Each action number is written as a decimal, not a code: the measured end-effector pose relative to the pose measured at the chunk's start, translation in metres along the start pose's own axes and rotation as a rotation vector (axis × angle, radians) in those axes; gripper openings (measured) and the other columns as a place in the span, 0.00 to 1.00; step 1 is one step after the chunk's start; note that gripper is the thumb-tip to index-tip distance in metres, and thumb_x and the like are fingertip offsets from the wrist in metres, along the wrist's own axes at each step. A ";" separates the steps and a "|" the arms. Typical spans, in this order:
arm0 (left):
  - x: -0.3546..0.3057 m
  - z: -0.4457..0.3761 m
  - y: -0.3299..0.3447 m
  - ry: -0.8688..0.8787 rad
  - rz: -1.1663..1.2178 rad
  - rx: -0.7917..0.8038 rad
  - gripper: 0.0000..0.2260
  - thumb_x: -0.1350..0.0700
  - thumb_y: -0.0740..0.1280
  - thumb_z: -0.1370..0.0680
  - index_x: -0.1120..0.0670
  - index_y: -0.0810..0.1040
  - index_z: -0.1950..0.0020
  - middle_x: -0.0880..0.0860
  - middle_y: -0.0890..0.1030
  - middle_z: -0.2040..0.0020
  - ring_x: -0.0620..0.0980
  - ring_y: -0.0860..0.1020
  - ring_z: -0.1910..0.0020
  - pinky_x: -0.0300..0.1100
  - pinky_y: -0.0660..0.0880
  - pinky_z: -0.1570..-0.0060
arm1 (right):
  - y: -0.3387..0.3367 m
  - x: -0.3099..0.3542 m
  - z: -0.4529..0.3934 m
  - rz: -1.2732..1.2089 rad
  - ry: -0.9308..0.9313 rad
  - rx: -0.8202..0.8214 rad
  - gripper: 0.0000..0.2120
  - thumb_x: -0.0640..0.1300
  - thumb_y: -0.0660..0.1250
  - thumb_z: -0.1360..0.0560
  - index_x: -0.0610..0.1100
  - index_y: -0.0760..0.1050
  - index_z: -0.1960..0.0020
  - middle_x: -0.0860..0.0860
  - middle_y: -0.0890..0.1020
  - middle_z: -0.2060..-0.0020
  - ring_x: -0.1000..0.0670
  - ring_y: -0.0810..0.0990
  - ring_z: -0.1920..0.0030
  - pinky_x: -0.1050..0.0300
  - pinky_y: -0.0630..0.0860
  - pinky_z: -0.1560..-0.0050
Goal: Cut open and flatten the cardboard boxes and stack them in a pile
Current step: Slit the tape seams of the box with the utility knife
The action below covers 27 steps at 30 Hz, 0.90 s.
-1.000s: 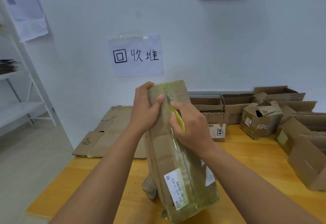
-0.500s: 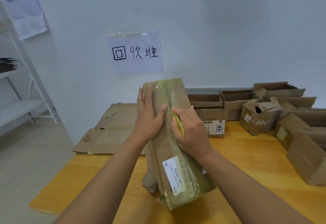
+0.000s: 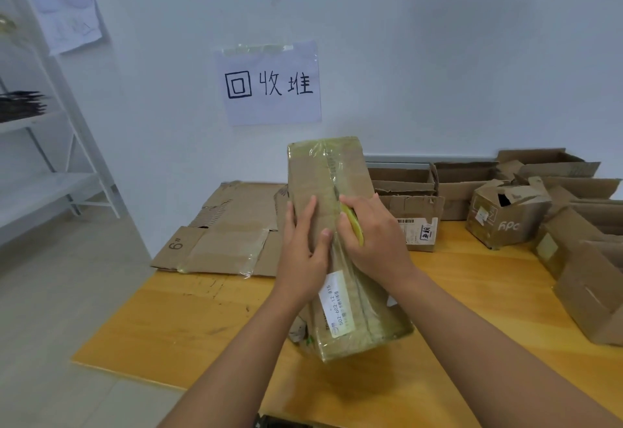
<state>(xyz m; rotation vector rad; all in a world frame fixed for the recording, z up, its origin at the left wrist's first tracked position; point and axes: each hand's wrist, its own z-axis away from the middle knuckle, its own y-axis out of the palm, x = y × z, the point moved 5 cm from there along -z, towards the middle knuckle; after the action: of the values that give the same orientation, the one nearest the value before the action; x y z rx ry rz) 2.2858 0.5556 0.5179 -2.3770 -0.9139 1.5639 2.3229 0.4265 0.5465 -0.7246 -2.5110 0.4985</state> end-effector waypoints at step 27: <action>0.072 -0.056 0.016 -0.387 0.109 0.091 0.29 0.44 0.61 0.29 0.45 0.68 0.26 0.48 0.72 0.30 0.51 0.74 0.34 0.55 0.72 0.34 | 0.019 -0.007 0.028 0.043 0.212 0.409 0.11 0.46 0.62 0.22 0.45 0.76 0.42 0.51 0.79 0.58 0.48 0.75 0.59 0.52 0.73 0.62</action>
<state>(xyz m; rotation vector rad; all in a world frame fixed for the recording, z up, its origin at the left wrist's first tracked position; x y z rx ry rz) 2.3602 0.5945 0.4797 -2.1327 -0.7630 2.1074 2.3207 0.4316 0.5126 -0.6331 -2.1080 0.8701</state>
